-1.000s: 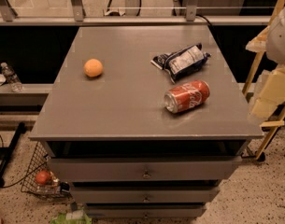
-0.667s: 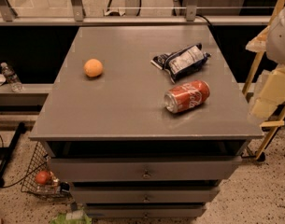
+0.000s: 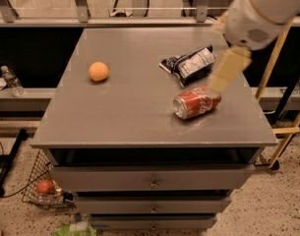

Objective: Pick orange

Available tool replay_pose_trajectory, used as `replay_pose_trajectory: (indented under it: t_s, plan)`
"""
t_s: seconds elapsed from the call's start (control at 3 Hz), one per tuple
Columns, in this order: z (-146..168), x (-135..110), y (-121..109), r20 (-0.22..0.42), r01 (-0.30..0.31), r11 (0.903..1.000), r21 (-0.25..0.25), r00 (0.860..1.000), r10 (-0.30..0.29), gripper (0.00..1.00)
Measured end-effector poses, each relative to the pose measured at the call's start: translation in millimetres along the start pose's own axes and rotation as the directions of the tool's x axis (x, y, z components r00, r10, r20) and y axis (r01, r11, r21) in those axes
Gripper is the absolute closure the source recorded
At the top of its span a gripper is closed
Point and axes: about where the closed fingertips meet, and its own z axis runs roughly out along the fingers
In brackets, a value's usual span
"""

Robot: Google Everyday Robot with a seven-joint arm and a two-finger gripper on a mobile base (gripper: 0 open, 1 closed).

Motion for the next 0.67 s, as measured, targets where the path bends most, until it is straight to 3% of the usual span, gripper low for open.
replay_pose_trajectory:
  t_s: [0.33, 0.67]
  plan:
    - [55.4, -59.0, -31.7, 0.102, 0.023, 0.9997, 0.008, 0.994, -0.024, 0.0]
    - [55.4, -59.1, -31.5, 0.102, 0.023, 0.9997, 0.008, 0.994, -0.024, 0.0]
